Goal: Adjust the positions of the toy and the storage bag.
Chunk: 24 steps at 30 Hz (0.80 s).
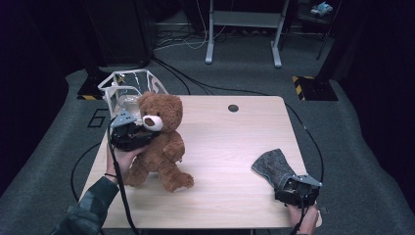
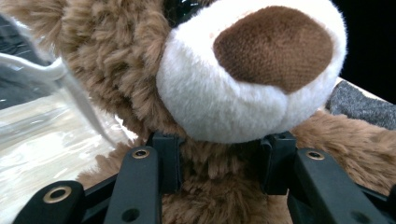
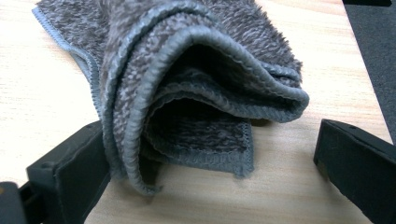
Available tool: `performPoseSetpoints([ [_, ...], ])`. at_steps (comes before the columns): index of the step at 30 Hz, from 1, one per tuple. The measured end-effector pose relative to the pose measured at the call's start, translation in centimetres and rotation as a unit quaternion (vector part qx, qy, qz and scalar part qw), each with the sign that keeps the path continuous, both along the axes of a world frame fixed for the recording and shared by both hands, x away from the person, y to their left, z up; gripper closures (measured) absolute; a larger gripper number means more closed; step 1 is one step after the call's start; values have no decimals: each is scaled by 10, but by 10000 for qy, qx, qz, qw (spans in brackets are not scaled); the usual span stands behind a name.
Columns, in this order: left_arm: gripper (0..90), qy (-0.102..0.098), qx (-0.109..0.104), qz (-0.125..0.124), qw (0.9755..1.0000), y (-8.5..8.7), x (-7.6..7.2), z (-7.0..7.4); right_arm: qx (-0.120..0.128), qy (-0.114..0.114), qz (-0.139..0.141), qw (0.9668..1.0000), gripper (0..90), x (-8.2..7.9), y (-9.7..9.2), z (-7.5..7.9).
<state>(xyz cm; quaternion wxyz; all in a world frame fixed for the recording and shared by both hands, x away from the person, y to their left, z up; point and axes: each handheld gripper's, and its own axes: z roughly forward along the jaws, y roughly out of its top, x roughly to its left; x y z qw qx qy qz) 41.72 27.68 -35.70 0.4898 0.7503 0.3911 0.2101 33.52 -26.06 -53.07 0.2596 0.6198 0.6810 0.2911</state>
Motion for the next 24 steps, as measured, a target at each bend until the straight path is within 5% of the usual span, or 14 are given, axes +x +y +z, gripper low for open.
performPoseSetpoints([
  [16, 591, 163, 288, 412, 9986, 53, -32, 5, 0, 1, 8, 10000, 0, 0, 0, 0],
  [24, 591, 766, 476, 699, 9935, 85, -39, -10, 0, 3, 9, 10000, 0, 0, 0, 0],
])
